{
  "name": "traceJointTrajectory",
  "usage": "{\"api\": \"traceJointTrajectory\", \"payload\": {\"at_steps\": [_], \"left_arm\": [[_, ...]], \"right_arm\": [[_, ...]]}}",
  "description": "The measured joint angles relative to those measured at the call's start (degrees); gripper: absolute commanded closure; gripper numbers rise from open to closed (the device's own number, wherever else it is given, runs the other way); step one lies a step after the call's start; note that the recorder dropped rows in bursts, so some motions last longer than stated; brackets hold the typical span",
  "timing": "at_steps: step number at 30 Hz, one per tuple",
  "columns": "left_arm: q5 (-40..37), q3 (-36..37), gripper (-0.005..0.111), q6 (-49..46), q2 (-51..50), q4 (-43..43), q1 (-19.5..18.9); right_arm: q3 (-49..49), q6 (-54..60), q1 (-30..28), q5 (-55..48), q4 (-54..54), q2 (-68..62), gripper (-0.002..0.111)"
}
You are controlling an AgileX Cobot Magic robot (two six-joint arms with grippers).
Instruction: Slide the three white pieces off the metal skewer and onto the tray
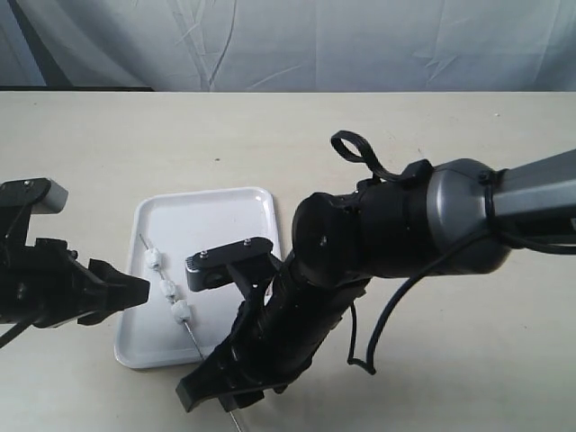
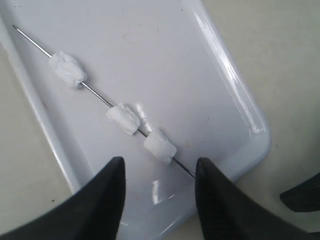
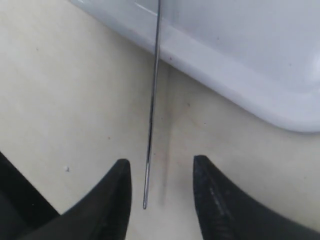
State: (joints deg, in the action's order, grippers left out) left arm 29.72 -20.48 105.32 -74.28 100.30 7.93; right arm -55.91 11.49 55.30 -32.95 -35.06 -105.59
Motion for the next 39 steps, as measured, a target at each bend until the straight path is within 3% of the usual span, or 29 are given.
{"api": "traceJointTrajectory", "payload": {"at_steps": [19,24,31,39], "left_arm": [[0.88,0.0,0.063,2.3,0.0,0.0,0.0],[0.88,0.0,0.063,2.4,0.0,0.0,0.0],[1.18,0.0,0.063,2.4,0.0,0.0,0.0],[1.31,0.0,0.063,2.4,0.0,0.0,0.0]], "right_arm": [[-0.21,-0.11,0.05,-1.26,-2.52,-3.19,0.069],[-1.93,-0.11,2.57,-0.8,-2.48,-3.33,0.069],[-6.89,-9.64,3.57,-3.25,7.64,-4.93,0.069],[-7.01,-11.49,3.57,-2.88,8.57,-5.93,0.069]]}}
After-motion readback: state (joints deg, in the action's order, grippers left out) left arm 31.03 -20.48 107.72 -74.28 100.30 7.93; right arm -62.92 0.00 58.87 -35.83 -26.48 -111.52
